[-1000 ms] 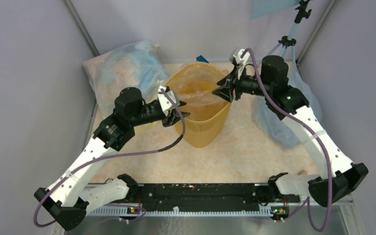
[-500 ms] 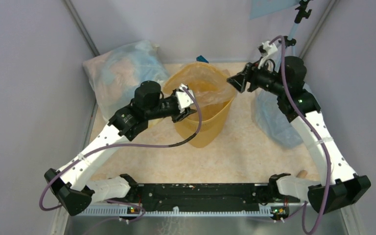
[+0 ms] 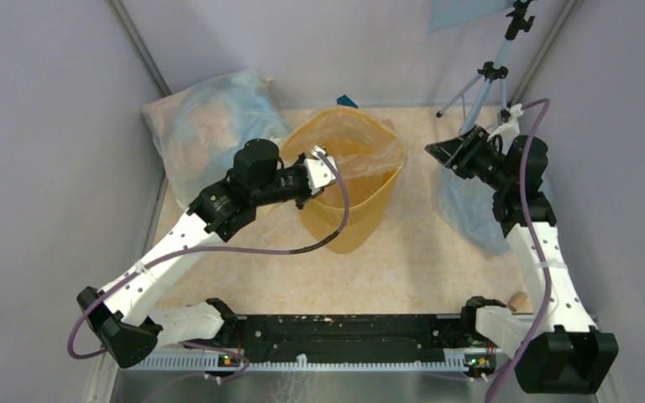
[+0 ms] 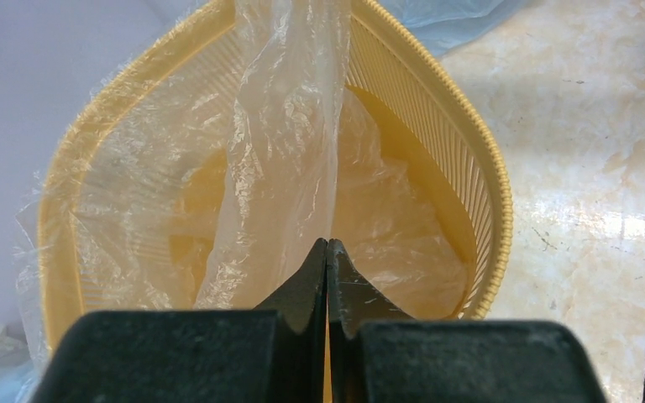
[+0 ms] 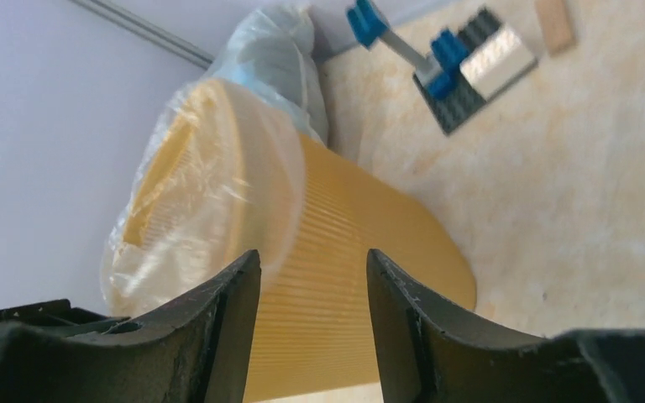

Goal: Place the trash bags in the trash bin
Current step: Place the trash bag in the trash bin.

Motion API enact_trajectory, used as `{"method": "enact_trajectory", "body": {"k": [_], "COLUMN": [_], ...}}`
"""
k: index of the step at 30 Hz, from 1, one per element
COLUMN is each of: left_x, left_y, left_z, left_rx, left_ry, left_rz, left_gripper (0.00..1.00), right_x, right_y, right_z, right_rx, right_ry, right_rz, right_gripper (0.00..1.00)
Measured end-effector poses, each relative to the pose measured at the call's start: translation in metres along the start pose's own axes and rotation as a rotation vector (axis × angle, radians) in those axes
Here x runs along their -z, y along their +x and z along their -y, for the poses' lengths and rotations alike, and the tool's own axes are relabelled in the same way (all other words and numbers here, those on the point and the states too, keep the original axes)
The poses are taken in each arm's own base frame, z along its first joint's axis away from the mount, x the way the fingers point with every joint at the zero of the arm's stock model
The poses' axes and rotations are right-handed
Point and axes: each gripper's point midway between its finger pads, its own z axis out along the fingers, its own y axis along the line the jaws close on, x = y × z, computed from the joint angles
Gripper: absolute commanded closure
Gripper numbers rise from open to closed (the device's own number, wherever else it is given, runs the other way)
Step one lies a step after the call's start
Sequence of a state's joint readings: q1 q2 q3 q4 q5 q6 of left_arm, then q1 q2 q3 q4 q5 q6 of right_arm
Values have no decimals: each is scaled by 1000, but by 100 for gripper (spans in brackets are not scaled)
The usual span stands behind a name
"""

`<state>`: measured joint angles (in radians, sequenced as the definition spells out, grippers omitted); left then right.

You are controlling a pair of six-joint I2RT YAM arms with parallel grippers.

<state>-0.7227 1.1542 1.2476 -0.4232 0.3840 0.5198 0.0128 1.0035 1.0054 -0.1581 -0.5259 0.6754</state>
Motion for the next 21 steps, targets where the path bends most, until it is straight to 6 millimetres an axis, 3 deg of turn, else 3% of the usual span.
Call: {"method": "enact_trajectory", "body": {"k": [3, 6, 12, 21], "left_x": [1, 4, 12, 17], "left_y": [-1, -6, -22, -26], "left_z": [2, 5, 13, 26], "left_rx": [0, 8, 21, 49], "left_ry": [6, 19, 55, 117], "left_rz": [5, 20, 72, 83], "left_gripper": [100, 100, 100, 100], "right_x": [-4, -5, -1, -7], "right_y": [29, 49, 44, 51], "right_z": [26, 27, -3, -15], "right_rx": [-174, -292, -403, -518], "right_ry": [-1, -62, -242, -323], "right_rz": [-47, -86, -89, -115], "right_gripper": [49, 48, 51, 52]}}
